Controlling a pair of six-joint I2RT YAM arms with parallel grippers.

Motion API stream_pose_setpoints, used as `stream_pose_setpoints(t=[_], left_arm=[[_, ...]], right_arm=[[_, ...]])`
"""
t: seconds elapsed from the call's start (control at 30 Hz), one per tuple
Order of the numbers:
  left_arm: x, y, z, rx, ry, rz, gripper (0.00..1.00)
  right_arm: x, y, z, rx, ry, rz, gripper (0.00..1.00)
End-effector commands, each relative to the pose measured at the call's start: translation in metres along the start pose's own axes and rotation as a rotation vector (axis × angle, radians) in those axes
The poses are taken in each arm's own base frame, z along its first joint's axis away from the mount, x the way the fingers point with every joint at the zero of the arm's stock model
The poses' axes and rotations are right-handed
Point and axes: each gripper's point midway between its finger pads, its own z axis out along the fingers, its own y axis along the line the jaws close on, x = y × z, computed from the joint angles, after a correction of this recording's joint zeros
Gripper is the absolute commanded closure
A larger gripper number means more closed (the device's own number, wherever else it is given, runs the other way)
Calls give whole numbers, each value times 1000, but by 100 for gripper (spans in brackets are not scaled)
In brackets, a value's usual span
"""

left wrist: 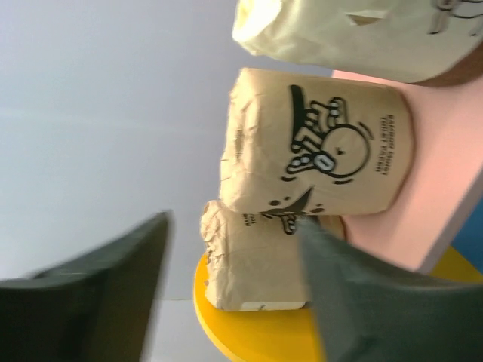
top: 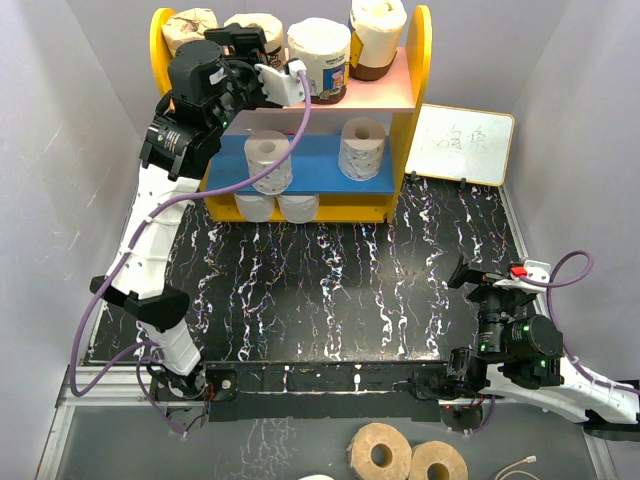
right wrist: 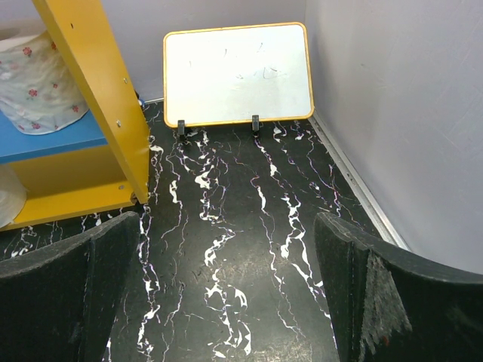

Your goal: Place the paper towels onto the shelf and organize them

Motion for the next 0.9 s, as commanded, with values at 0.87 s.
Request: stream_pose_setpoints(t=[0.87], left_arm=[[2, 147, -139, -583, -180, -899, 1]], right_arm=[[-15, 28, -4, -184, -19, 169, 1]])
